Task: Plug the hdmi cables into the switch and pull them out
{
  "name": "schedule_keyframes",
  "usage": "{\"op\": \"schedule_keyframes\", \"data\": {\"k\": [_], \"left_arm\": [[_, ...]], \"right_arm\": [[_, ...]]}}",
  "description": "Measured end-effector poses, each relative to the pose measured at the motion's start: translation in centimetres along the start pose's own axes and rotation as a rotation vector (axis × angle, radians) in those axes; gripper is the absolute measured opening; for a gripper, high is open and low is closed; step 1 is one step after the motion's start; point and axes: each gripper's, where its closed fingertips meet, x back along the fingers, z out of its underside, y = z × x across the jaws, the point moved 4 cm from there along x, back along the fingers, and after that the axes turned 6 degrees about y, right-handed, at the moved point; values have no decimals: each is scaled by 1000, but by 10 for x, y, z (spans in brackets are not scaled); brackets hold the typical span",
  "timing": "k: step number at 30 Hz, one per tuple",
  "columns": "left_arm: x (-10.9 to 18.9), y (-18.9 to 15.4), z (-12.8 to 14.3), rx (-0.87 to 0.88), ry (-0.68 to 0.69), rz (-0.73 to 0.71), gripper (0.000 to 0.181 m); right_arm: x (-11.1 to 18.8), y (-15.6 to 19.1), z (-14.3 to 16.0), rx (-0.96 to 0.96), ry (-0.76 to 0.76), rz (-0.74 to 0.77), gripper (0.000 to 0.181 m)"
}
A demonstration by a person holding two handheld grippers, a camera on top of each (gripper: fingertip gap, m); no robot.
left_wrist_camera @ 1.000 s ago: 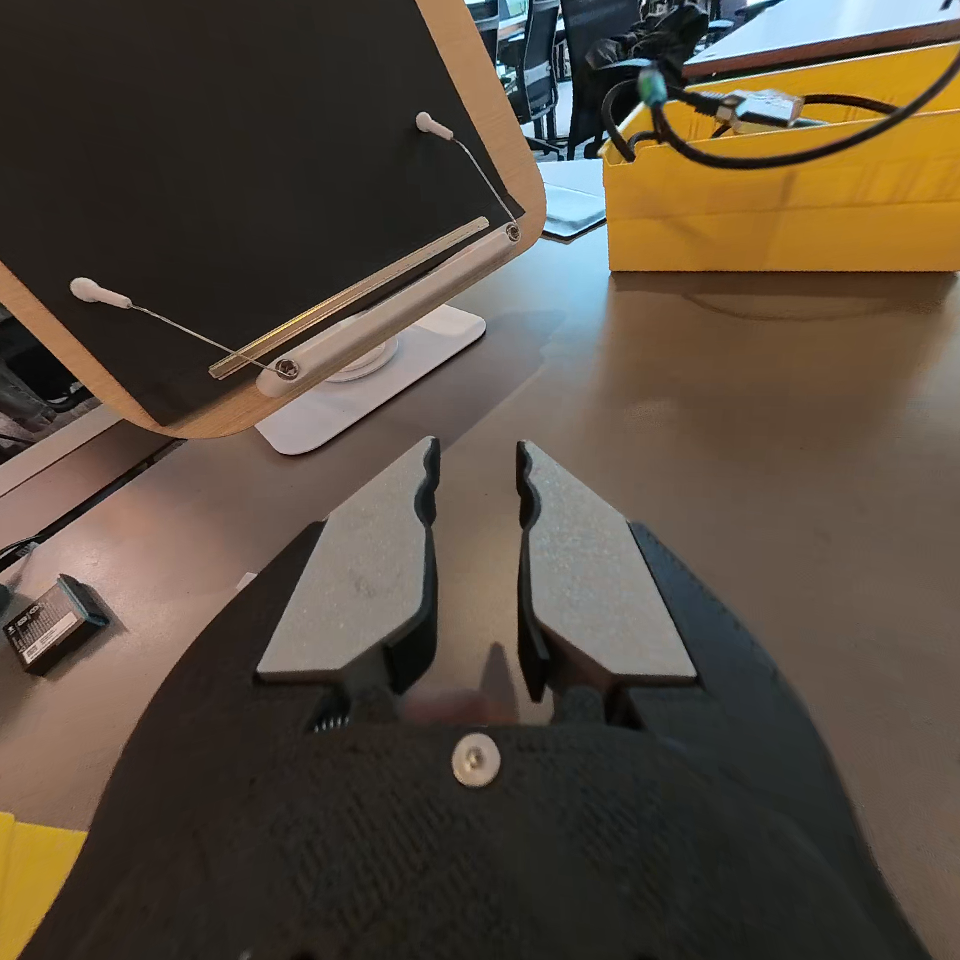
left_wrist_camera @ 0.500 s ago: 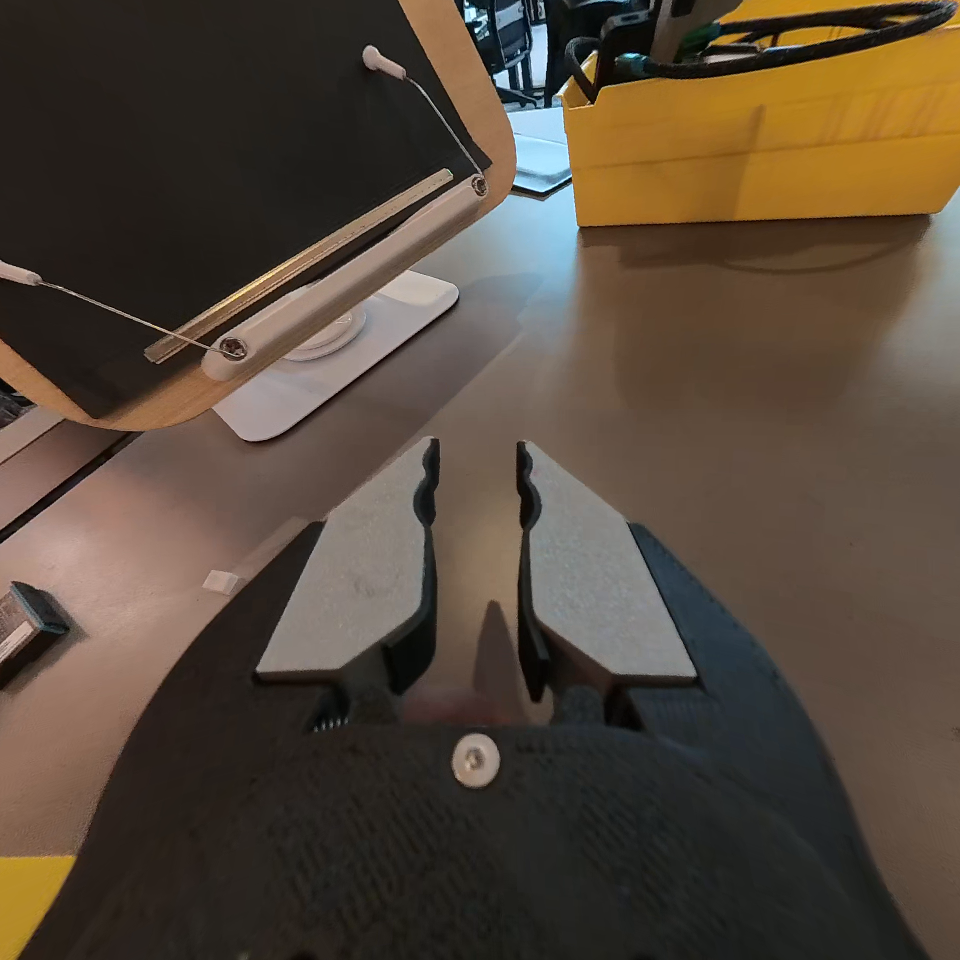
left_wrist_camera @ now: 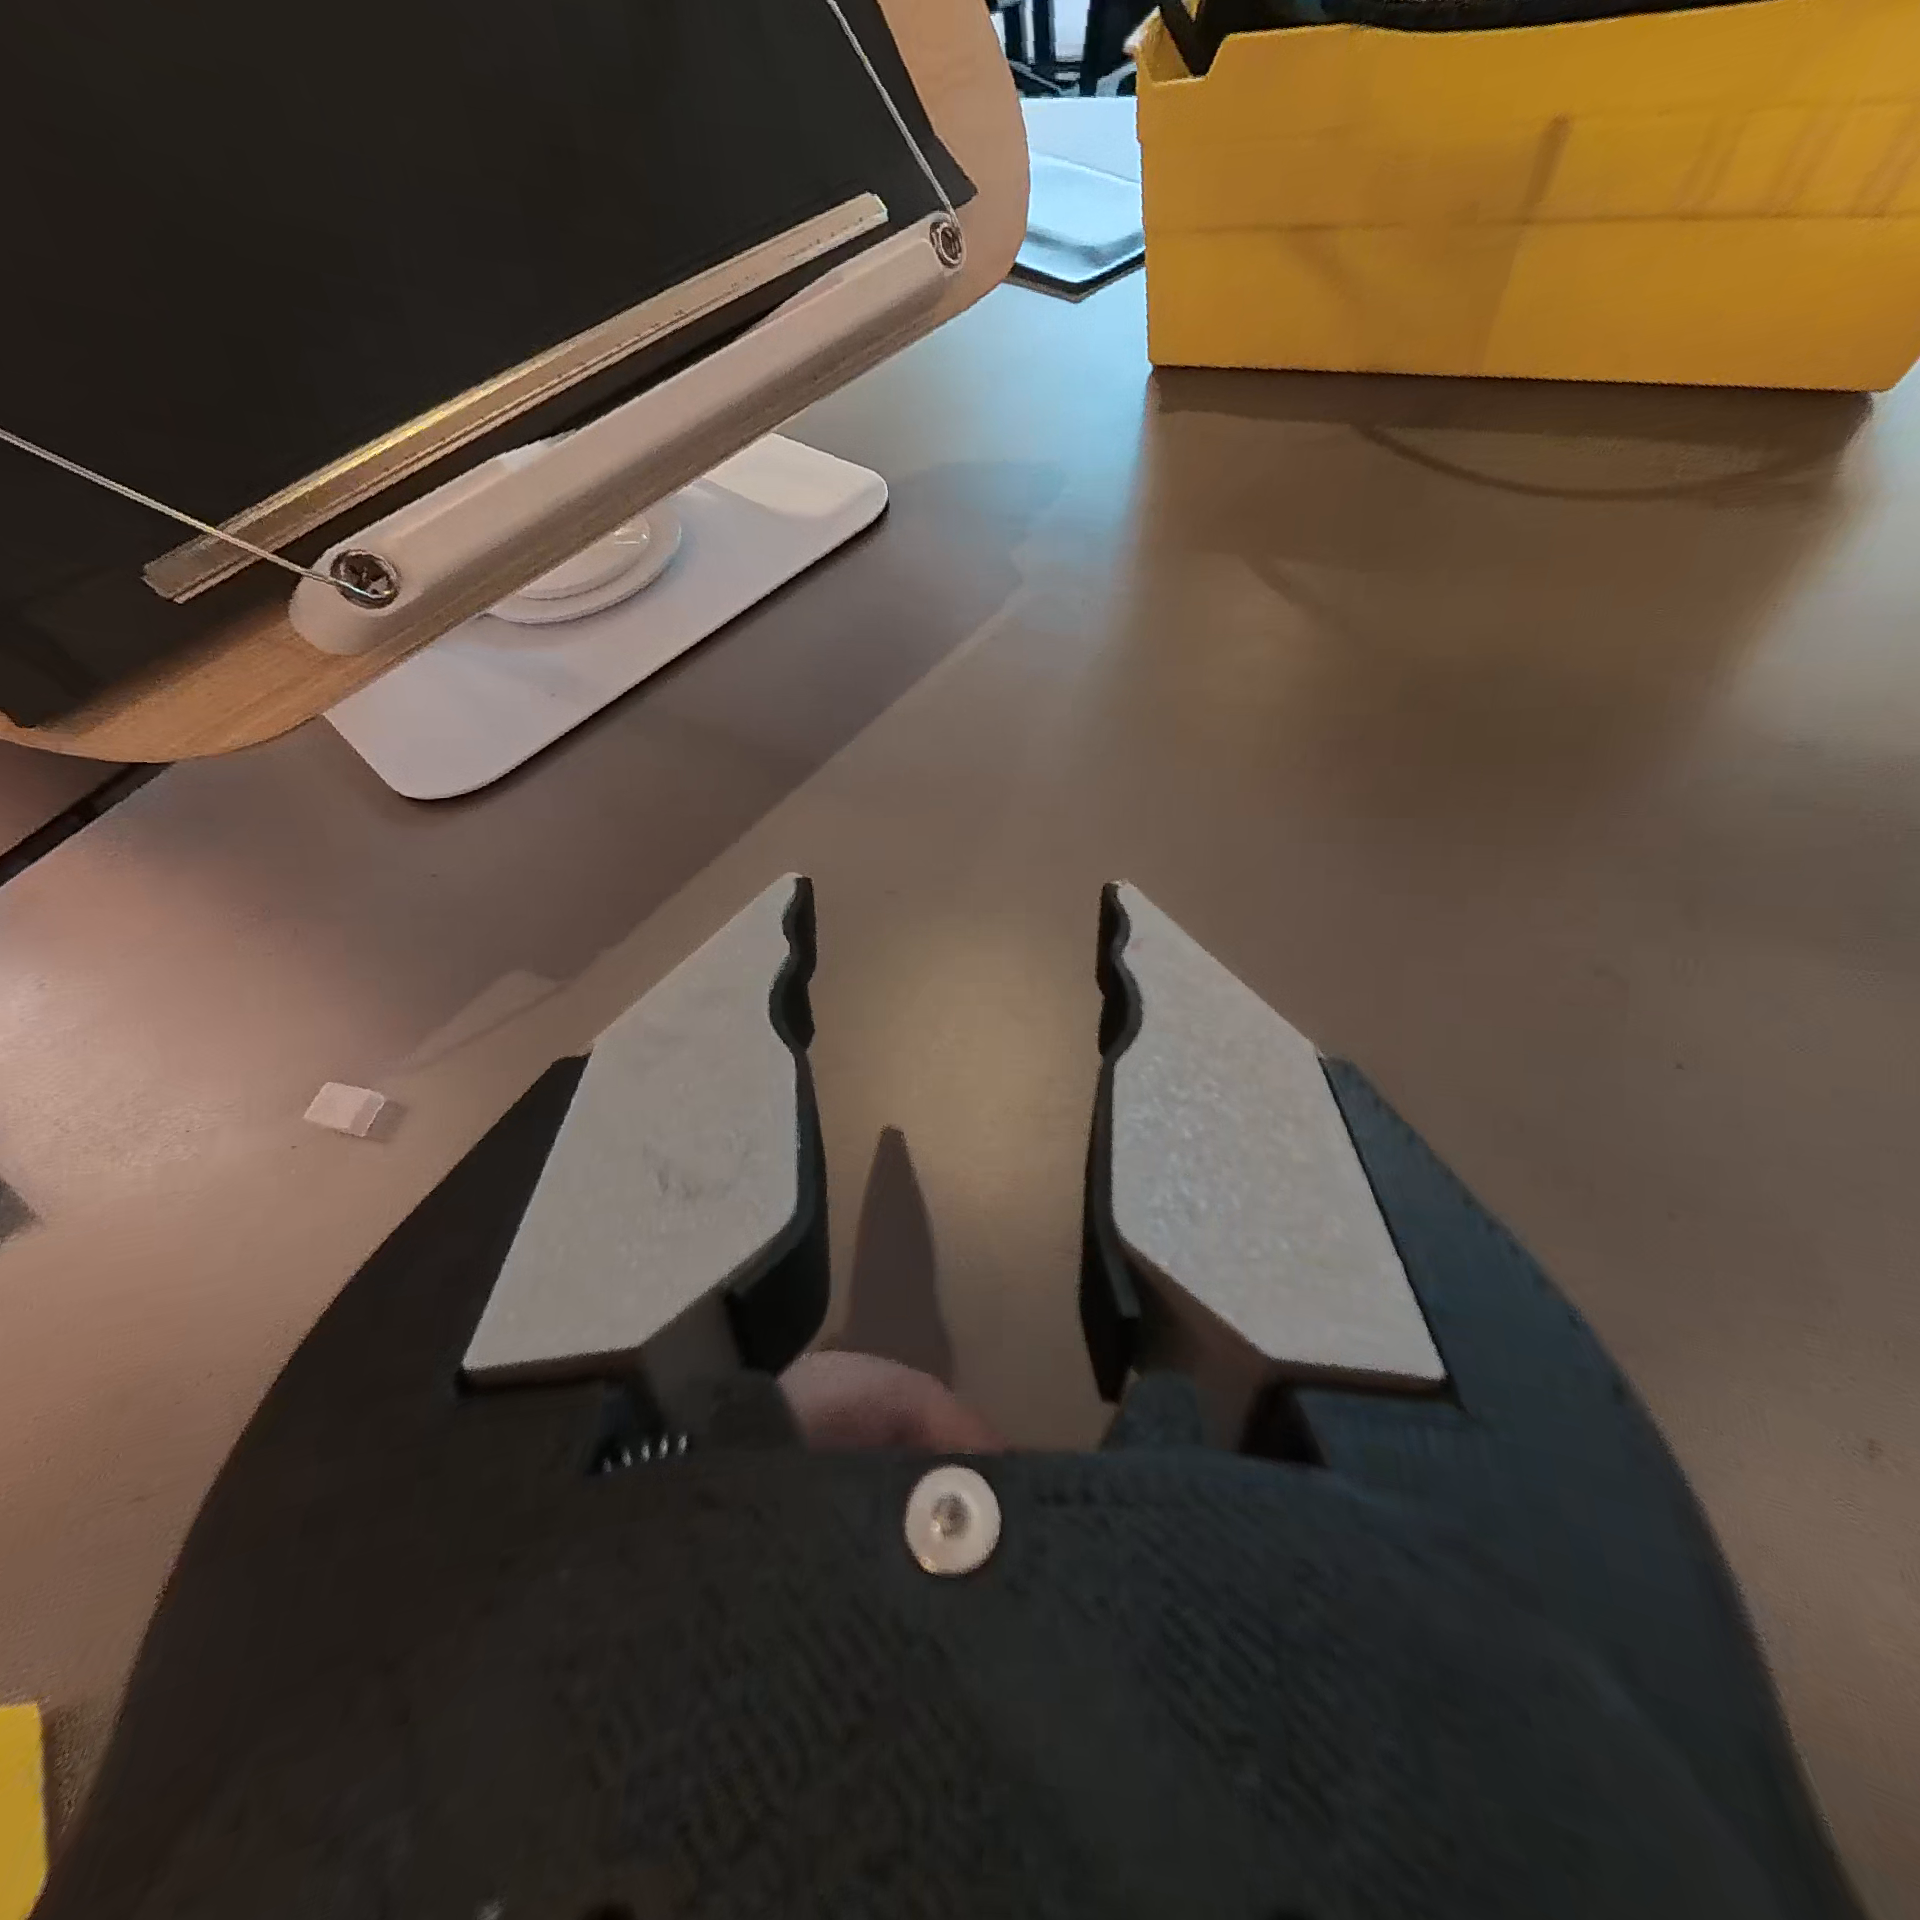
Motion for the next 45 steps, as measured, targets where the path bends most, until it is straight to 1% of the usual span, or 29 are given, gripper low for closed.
{"op": "schedule_keyframes", "data": {"k": [2,3,4,5,7,9,12,13,14,16,19,21,23,25,27,28,29,30,31,32,34,36,38,39,40,41,42,43,45], "left_arm": [[-2,-2,3,0,13,-9,57],[-4,-1,5,-3,30,-29,61],[-4,-3,7,-11,49,-35,52],[-2,-6,8,-14,49,-28,44],[6,-11,9,6,40,-63,49],[18,-19,16,-4,70,-104,54],[42,-36,26,-6,65,-140,40],[51,-44,31,18,72,-124,39],[62,-51,35,49,79,-105,44],[87,-65,36,96,73,-75,49],[137,-79,24,109,3,-107,53],[173,-82,17,101,-40,-171,54],[206,-77,19,108,-50,-254,55],[235,-64,33,133,-8,-366,57],[258,-51,53,167,47,-459,60],[268,-45,62,193,61,-496,61],[278,-39,72,217,74,-535,61],[286,-33,82,235,86,-574,61],[291,-29,91,252,93,-601,61],[294,-24,99,274,99,-615,61],[292,-15,115,319,103,-627,60],[287,1,131,335,129,-685,57],[280,16,148,327,192,-742,48],[275,19,153,315,204,-733,48],[269,20,154,310,191,-703,40],[263,19,154,307,168,-666,28],[258,16,152,301,156,-615,9],[255,16,151,301,154,-596,2],[255,19,149,276,156,-604,2]], "right_arm": [[17,20,25,-8,-114,-87,68],[23,27,40,-6,-145,-103,73],[28,33,56,2,-163,-108,79],[32,40,72,17,-170,-116,82],[37,51,102,35,-158,-119,85],[41,55,128,53,-146,-85,88],[44,57,156,82,-142,-42,91],[43,57,164,95,-122,-33,93],[41,57,171,109,-100,-21,96],[36,56,182,137,-72,17,101],[31,57,184,167,-81,83,102],[26,61,182,173,-96,105,101],[21,56,180,169,-89,165,99],[11,48,180,158,-59,203,96],[-3,42,184,131,-19,199,96],[-10,38,187,117,1,201,92],[-16,35,190,105,22,199,85],[-20,33,193,99,42,199,70],[-22,29,195,107,56,225,49],[-21,29,197,135,69,248,7],[-20,29,197,169,99,300,3],[-19,31,198,206,132,347,2],[-17,36,200,226,148,358,1],[-17,41,201,233,149,345,2],[-16,47,202,233,150,327,3],[-16,53,203,233,152,315,3],[-16,59,204,242,160,318,4],[-16,66,204,263,171,327,4],[-19,85,205,294,195,327,5]]}}
